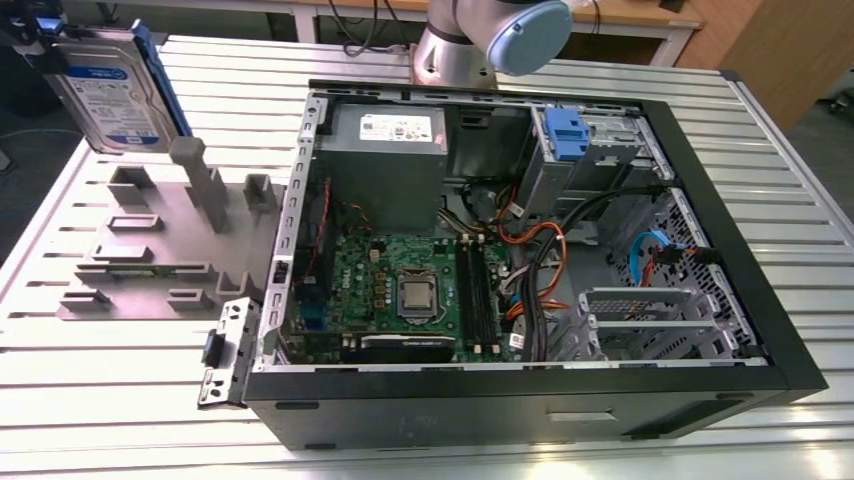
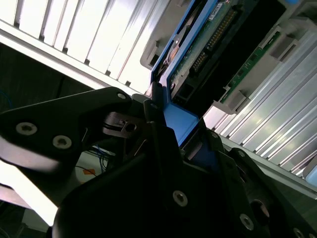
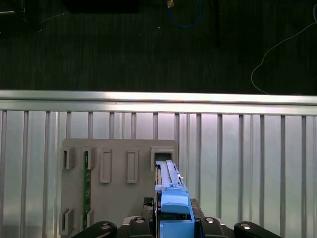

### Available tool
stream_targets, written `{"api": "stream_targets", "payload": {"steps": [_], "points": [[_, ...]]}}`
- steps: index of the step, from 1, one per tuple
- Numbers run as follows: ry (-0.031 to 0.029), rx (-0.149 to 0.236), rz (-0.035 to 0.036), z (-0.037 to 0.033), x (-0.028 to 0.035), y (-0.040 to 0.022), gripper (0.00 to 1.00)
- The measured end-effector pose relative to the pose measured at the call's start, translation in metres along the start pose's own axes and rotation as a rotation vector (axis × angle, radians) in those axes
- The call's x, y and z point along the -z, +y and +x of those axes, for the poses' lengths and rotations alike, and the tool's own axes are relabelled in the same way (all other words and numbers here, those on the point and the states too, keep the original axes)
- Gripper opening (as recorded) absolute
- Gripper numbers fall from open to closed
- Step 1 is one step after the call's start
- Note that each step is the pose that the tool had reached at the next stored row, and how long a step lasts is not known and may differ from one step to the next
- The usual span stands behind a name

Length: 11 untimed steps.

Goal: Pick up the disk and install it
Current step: 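Pick up the disk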

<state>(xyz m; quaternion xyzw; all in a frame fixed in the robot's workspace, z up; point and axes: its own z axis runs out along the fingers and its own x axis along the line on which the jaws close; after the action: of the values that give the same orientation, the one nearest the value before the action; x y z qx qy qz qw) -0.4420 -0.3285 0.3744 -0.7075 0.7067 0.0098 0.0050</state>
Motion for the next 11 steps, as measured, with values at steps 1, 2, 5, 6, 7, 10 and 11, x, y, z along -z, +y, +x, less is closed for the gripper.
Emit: {"api": "stream_targets", "payload": {"steps": [1, 2, 5, 6, 7, 10, 11], "points": [[0.0000, 0.000, 0.0000, 0.0000, 0.0002, 0.0000, 0.37], [0.0000, 0.000, 0.0000, 0.0000, 0.0005, 0.0000, 0.37], [0.0001, 0.000, -0.0001, 0.0000, 0.0013, 0.0000, 0.37], [0.0001, 0.000, -0.0001, 0.0000, 0.0015, 0.0000, 0.37], [0.0000, 0.000, 0.0000, 0.0000, 0.0018, 0.0000, 0.37], [0.0001, 0.000, -0.0001, -0.0001, 0.0026, 0.0000, 0.37], [0.0000, 0.000, -0.0001, -0.0001, 0.0028, 0.0000, 0.37]]}}
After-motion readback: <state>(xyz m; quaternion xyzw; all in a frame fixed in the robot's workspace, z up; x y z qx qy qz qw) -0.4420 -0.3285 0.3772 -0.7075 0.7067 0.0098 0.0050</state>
